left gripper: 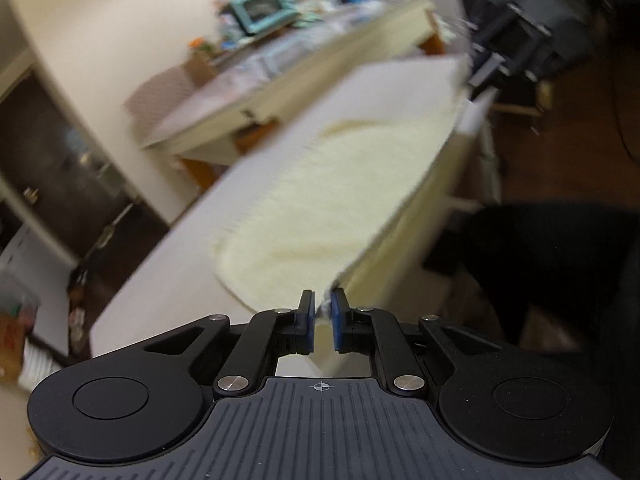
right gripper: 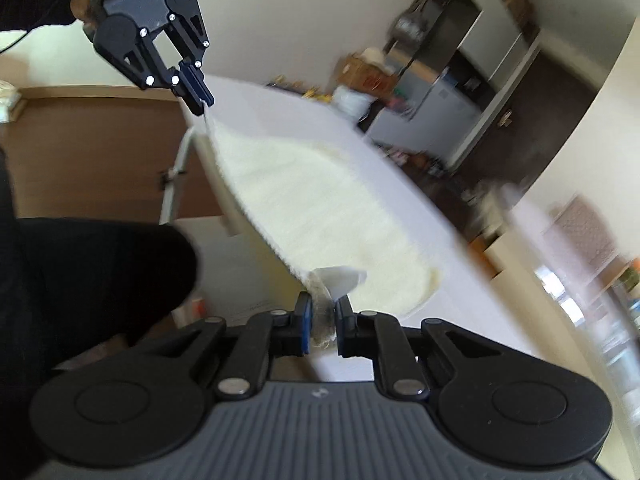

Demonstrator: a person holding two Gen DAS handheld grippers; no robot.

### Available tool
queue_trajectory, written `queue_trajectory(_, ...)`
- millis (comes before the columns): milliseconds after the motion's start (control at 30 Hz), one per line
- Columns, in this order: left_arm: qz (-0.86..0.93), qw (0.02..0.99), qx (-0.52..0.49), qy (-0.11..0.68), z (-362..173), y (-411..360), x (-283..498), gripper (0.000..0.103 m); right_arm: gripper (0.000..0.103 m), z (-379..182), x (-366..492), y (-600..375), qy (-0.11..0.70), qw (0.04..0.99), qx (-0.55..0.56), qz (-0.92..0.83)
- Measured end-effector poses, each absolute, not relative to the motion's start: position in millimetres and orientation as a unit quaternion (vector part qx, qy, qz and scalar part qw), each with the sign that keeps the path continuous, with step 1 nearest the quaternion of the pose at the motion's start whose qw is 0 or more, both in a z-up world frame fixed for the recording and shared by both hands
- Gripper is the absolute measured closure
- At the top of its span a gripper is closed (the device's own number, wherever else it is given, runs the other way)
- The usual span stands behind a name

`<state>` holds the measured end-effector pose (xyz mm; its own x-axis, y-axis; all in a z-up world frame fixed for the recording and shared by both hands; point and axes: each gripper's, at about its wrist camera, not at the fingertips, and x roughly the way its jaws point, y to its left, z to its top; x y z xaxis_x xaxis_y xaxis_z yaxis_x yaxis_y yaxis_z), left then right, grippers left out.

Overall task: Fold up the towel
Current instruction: 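Fold the lifted corner over with the right gripper while the left gripper grasps the towel edge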

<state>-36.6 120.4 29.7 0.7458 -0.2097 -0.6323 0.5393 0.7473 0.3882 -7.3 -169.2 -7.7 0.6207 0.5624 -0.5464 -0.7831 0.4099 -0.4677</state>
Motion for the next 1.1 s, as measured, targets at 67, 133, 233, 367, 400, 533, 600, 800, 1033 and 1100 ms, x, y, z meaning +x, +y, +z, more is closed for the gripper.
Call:
queue_trajectory(67,-0.196,0.898,0.266,0.292,36,125,-15,0.095,0.09,-2,6,-166,0.143,0.83,-0.362,0.399)
queue_trajectory(133,-0.181,0.904,0.248,0.298,41,131,11,0.095,0.09,1,23,-162,0.137,0.833,-0.363,0.395)
queue_trajectory(233,-0.169,0.905,0.24,0.309,38,136,54,0.095,0.091,4,59,-152,0.143,0.834,-0.358,0.394)
queue_trajectory(367,-0.166,0.903,0.232,0.321,32,140,91,0.095,0.091,7,111,-141,0.169,0.834,-0.346,0.395)
queue_trajectory(400,-0.166,0.902,0.233,0.325,29,141,99,0.095,0.091,8,130,-138,0.182,0.835,-0.335,0.397)
queue_trajectory(533,-0.163,0.898,0.228,0.341,16,149,130,0.095,0.095,8,176,-131,0.218,0.835,-0.309,0.401)
queue_trajectory(600,-0.159,0.898,0.221,0.346,9,155,144,0.095,0.095,4,195,-128,0.231,0.833,-0.3,0.404)
queue_trajectory(800,-0.152,0.898,0.198,0.362,-7,165,167,0.095,0.095,-17,232,-119,0.277,0.828,-0.279,0.4)
queue_trajectory(1033,-0.129,0.899,0.199,0.368,-18,166,173,0.077,0.076,-36,233,-128,0.298,0.835,-0.26,0.383)
queue_trajectory(1100,-0.122,0.902,0.189,0.368,-18,170,174,0.067,0.071,-33,230,-138,0.295,0.845,-0.237,0.378)
